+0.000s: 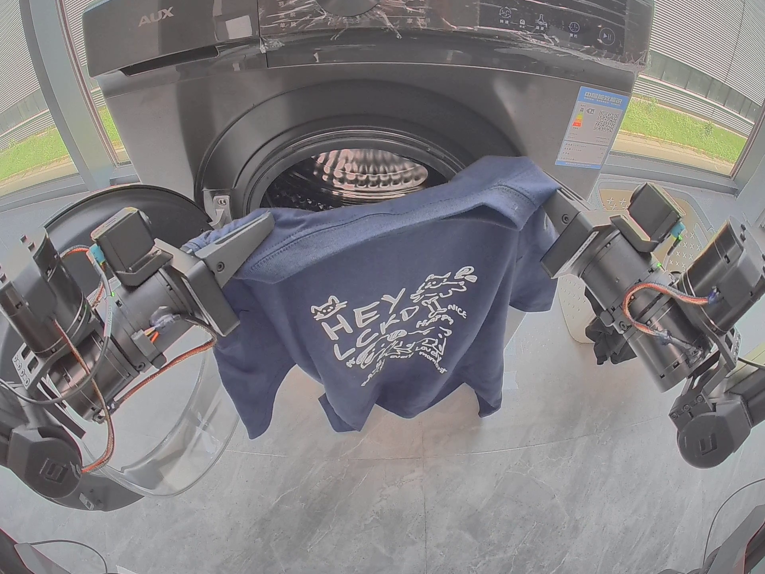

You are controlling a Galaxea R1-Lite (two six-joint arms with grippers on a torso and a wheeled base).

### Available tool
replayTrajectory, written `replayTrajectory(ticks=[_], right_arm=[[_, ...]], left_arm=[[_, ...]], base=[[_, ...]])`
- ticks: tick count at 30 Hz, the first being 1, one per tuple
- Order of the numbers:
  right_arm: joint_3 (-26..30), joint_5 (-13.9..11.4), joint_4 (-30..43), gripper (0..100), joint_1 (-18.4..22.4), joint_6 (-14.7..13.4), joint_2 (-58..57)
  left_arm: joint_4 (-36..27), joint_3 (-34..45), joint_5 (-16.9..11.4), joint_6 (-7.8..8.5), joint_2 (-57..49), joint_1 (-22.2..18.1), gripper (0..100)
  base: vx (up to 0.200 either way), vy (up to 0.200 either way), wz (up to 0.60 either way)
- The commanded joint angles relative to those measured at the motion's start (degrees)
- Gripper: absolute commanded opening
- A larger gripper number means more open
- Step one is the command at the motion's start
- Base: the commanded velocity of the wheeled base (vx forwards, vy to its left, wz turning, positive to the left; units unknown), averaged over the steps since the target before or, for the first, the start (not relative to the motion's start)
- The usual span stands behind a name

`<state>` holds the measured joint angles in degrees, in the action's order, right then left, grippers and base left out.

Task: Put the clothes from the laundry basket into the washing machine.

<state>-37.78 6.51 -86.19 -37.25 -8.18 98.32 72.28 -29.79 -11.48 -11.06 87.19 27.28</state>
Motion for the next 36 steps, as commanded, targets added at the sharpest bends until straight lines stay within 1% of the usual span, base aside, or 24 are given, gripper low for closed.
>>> replayTrajectory(ticks=[1,4,9,12,24,33,36], right_arm=[[-0.01,-0.01,-0.03,0,0.16,0.01,-0.06],[-0.10,-0.01,-0.12,0,0.16,0.01,-0.14],[-0.28,-0.01,-0.03,0,0.43,0.01,-0.32],[-0.37,-0.01,-0.12,0,0.43,0.01,-0.58],[-0.28,-0.01,0.32,0,0.34,0.09,-1.46],[2.10,-0.01,0.41,0,0.78,0.01,-0.14],[3.33,-0.09,0.41,0,0.87,-0.08,0.47]], left_arm=[[0.06,0.17,0.06,-0.02,0.88,0.14,0],[0.32,-0.26,0.06,-0.02,0.79,0.05,0],[3.22,-1.41,0.15,-0.19,0.70,0.05,0],[3.92,-1.85,0.23,-0.19,0.53,0.05,0],[3.92,-1.85,0.15,-0.11,0.53,0.14,0],[4.10,-0.97,0.23,0.25,3.78,0.23,0],[4.63,-0.70,0.32,0.33,5.01,1.55,0]], base=[[0.000,0.000,0.00],[0.000,0.000,0.00],[0.000,0.000,0.00],[0.000,0.000,0.00],[0.000,0.000,0.00],[0.000,0.000,0.00],[0.000,0.000,0.00]])
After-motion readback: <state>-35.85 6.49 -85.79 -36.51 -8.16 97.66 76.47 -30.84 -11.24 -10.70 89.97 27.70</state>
